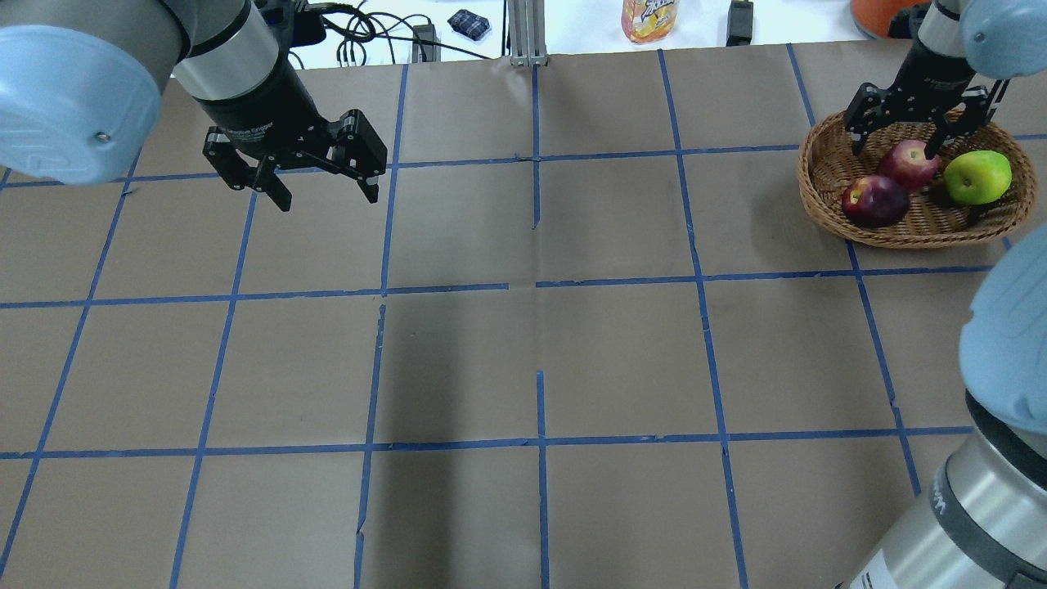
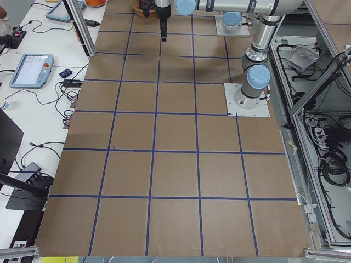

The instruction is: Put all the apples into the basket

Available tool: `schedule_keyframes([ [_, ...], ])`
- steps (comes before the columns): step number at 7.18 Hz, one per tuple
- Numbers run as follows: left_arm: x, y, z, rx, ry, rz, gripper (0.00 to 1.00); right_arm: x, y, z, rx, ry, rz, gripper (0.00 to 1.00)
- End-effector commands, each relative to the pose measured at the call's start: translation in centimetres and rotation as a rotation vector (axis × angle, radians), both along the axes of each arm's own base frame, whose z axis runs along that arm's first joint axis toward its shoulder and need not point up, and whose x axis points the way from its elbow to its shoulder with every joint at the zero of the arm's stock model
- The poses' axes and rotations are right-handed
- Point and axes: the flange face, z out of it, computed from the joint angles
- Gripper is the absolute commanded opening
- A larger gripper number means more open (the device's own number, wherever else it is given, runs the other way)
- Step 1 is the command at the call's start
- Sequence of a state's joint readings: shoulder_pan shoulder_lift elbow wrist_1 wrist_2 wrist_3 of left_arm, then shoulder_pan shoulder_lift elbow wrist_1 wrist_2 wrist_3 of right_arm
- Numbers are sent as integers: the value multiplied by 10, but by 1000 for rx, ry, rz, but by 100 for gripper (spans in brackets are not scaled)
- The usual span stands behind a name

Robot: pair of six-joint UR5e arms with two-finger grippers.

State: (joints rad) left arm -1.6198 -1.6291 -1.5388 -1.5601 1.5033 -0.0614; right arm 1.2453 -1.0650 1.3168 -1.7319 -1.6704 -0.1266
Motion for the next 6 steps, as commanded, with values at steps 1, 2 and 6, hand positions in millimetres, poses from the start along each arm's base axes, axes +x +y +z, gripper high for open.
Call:
schedule_keyframes([
  [1,0,0,-1,1,0,0,100,63,35,79,-29,1,69,100],
  [2,0,0,-1,1,0,0,100,107,48,100,-34,8,50,100],
  [6,0,0,-1,3,-2,0,100,192,122,156,26,-65,72,100],
])
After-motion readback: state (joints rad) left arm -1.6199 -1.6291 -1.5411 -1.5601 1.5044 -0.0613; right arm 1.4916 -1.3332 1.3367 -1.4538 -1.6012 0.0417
